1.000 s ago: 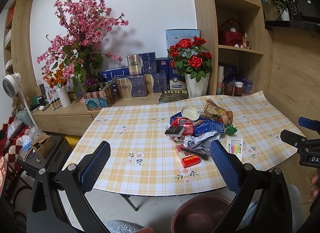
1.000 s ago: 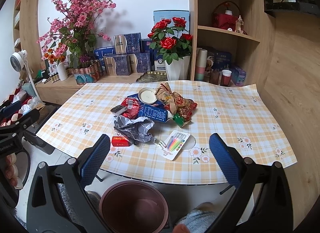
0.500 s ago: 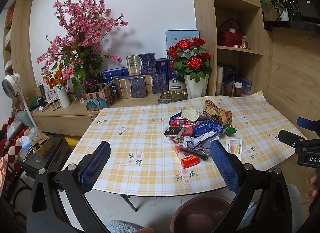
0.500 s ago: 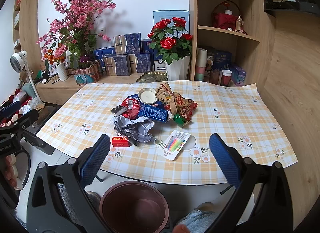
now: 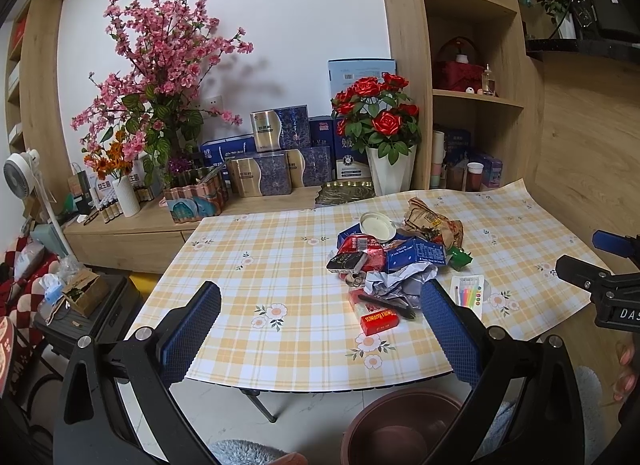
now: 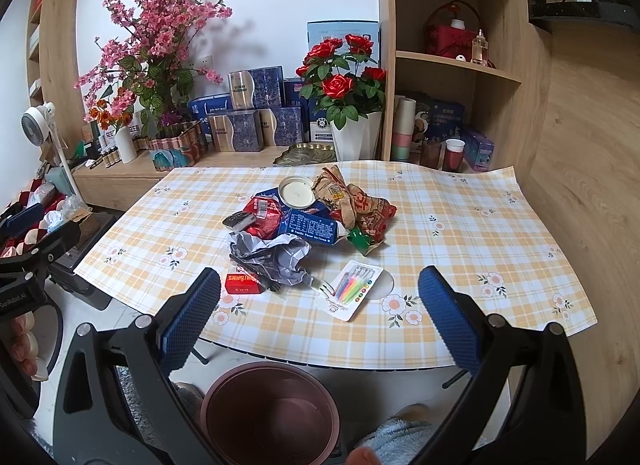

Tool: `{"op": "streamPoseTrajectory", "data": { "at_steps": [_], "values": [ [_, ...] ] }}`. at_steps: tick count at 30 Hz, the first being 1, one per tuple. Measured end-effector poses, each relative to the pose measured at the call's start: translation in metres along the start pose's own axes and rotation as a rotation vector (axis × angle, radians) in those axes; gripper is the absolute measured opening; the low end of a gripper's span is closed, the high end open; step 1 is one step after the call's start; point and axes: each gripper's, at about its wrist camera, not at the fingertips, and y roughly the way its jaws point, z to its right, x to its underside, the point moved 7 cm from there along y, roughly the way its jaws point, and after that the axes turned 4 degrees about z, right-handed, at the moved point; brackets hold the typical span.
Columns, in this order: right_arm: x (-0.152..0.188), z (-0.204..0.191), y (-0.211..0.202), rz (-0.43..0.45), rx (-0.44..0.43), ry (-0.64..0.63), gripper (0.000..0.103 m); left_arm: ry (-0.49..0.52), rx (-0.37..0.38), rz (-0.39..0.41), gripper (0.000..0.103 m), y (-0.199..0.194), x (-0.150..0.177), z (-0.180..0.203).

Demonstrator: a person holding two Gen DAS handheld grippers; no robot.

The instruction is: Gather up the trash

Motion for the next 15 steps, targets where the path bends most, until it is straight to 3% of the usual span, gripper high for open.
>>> {"op": "streamPoseTrajectory", "data": {
  "at_steps": [15],
  "values": [
    [0.0003, 0.0004, 0.0001, -0.003, 0.002, 0.001, 0.097, 0.002, 0.007, 0.001, 0.098, -0.0003, 0.0012, 0.0042]
  ]
}}
